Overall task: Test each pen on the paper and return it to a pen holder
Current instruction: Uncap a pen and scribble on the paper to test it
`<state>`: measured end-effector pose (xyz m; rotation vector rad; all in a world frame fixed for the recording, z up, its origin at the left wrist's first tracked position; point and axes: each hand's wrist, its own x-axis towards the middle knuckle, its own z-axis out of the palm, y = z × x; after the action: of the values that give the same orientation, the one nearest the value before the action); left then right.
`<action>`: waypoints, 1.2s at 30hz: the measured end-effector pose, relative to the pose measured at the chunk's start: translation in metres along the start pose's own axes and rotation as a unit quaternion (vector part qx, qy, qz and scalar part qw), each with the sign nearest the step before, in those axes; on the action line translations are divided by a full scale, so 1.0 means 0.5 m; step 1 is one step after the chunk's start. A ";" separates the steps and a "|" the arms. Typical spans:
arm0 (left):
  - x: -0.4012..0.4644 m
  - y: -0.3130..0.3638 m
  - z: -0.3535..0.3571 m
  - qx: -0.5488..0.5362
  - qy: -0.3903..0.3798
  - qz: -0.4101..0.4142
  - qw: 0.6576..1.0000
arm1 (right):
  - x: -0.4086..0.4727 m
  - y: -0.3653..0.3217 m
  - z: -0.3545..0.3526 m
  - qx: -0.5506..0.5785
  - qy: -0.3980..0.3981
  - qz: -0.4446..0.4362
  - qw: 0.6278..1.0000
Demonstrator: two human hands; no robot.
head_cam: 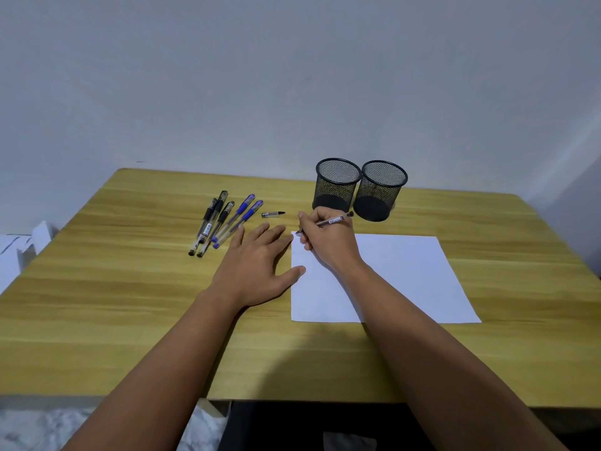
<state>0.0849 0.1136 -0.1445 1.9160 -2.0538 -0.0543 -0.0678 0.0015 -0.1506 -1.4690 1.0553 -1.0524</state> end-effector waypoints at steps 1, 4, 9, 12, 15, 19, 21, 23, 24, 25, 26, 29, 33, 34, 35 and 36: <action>0.000 0.000 0.001 0.000 0.000 0.000 1.000 | 0.001 0.001 -0.001 -0.002 -0.003 -0.001 1.000; 0.000 0.001 0.001 0.000 0.001 0.001 1.000 | 0.002 0.004 -0.001 -0.004 -0.004 -0.002 1.000; 0.001 0.001 0.002 0.004 -0.001 0.002 1.000 | 0.001 0.001 0.000 -0.043 -0.011 -0.010 0.999; 0.003 0.001 0.002 0.003 0.000 0.001 1.000 | 0.002 0.001 0.000 -0.053 -0.009 -0.011 0.998; 0.003 0.001 0.002 0.003 0.003 0.001 1.000 | 0.003 0.000 0.000 -0.041 -0.004 -0.004 0.999; 0.003 0.002 0.000 0.003 0.000 0.000 1.000 | 0.002 0.003 -0.001 -0.045 -0.007 -0.015 0.999; 0.002 0.002 0.000 0.005 0.000 0.000 1.000 | 0.003 0.005 0.000 -0.061 -0.001 -0.019 0.998; 0.002 0.003 -0.001 0.003 -0.001 0.000 1.000 | 0.002 0.005 0.001 -0.060 0.002 -0.016 0.998; 0.002 0.003 0.000 0.003 -0.002 0.000 1.000 | 0.002 0.005 0.001 -0.060 0.001 -0.017 0.998; 0.002 0.003 0.000 0.003 -0.003 0.000 1.000 | 0.000 0.004 0.001 -0.063 0.000 -0.020 0.998; 0.002 0.003 0.000 0.005 -0.003 -0.001 1.000 | -0.001 0.003 0.000 -0.062 0.001 -0.023 0.998; 0.003 0.002 -0.001 0.007 -0.003 -0.002 1.000 | -0.002 0.001 -0.004 -0.038 0.014 -0.025 0.999; 0.002 0.001 0.000 0.002 -0.002 -0.001 1.000 | -0.001 0.004 -0.004 -0.045 0.015 -0.021 0.999; 0.001 0.001 0.001 0.001 0.001 -0.001 1.000 | -0.001 0.004 -0.003 -0.046 0.014 -0.019 0.999; 0.000 0.000 0.001 0.000 0.002 -0.001 1.000 | -0.001 0.005 -0.001 -0.047 0.014 -0.016 0.999; 0.000 0.000 0.001 0.000 0.002 -0.002 1.000 | 0.000 0.005 0.000 -0.050 0.015 -0.014 0.999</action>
<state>0.0848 0.1133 -0.1449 1.9184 -2.0487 -0.0515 -0.0680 0.0013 -0.1532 -1.5567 1.1242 -1.0574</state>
